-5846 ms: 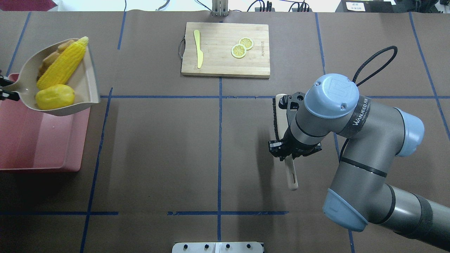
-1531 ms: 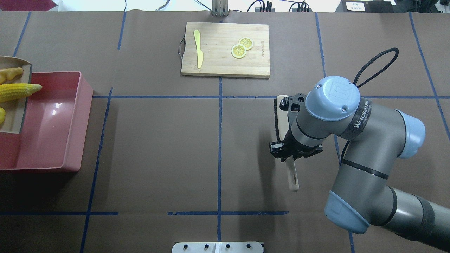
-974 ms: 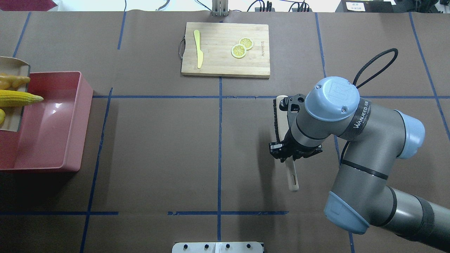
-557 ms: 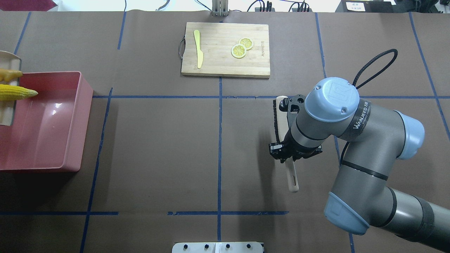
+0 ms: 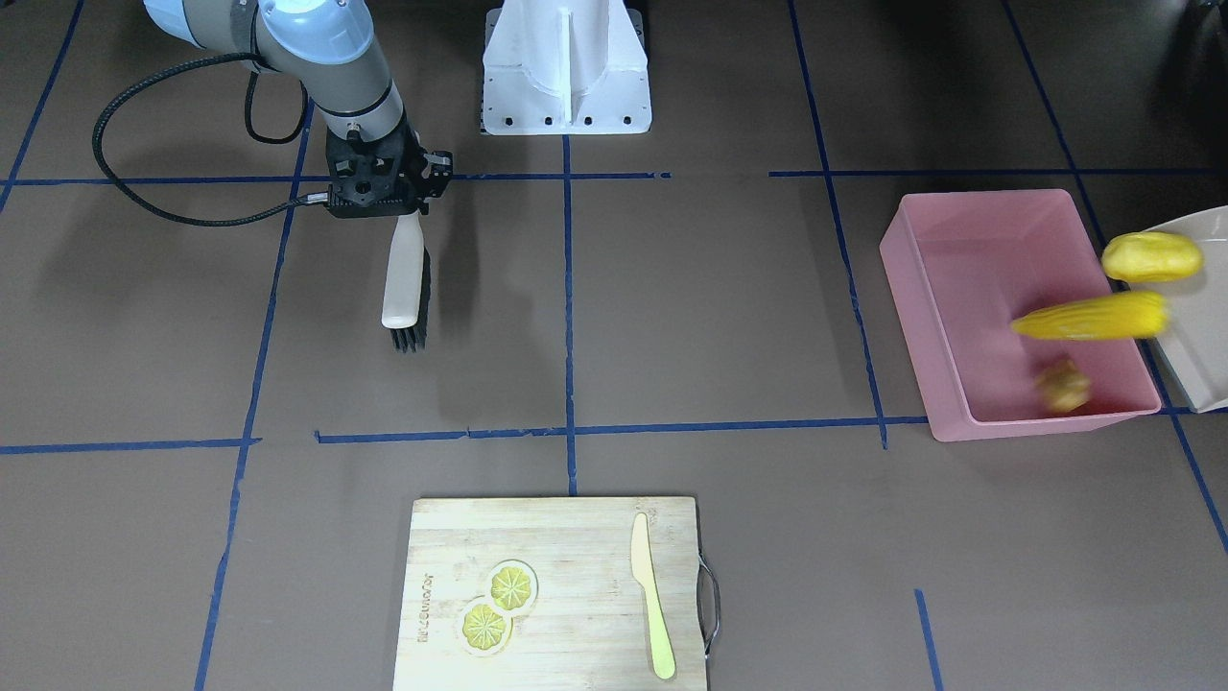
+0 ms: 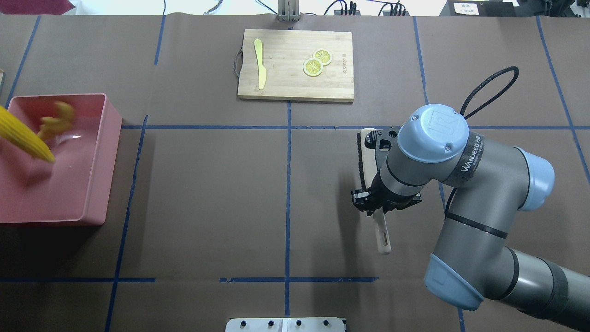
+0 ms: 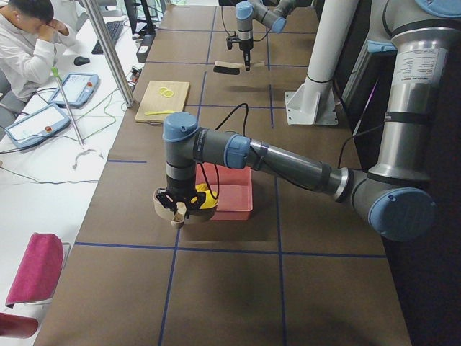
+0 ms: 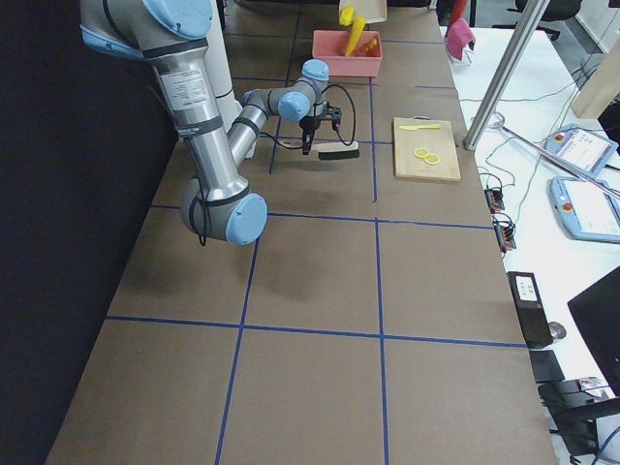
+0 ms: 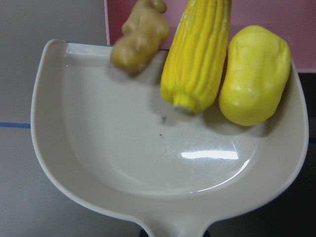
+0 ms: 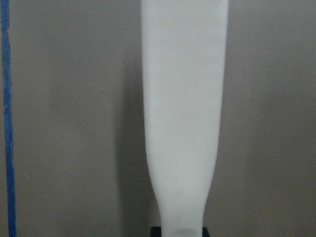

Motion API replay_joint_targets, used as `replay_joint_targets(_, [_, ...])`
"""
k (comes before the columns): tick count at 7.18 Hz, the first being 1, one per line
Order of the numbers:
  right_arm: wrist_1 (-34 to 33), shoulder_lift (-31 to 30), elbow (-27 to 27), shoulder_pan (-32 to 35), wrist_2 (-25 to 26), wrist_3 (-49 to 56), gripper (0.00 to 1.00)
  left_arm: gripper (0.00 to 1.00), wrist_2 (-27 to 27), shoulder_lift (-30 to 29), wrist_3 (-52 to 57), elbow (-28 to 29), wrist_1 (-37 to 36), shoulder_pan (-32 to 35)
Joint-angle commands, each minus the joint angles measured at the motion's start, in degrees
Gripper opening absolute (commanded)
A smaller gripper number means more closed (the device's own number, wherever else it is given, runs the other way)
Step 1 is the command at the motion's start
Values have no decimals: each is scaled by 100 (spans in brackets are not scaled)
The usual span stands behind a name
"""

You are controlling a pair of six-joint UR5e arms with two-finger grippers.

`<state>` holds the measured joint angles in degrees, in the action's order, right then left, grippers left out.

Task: Sweep and dump trash into bin
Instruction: 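Tilt the dustpan over the pink bin with the left gripper to dump vegetables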

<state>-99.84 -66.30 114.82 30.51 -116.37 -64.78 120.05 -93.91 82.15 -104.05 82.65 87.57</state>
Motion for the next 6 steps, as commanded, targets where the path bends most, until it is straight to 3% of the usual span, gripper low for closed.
replay_joint_targets(1, [0, 3, -3, -2, 0, 0, 0, 0, -52, -13, 100, -10, -3, -3])
replay_joint_targets(3, [9, 3, -3, -19, 0, 0, 0, 0, 44, -40, 39, 25, -56, -11])
replay_joint_targets(4, [9, 3, -3, -19, 0, 0, 0, 0, 463, -49, -49, 103, -56, -11])
replay_joint_targets(5, [18, 3, -3, -19, 0, 0, 0, 0, 937, -31, -798, 61, 22, -3])
replay_joint_targets(6, [18, 3, -3, -19, 0, 0, 0, 0, 1020, -92, -1450, 8, 23, 6])
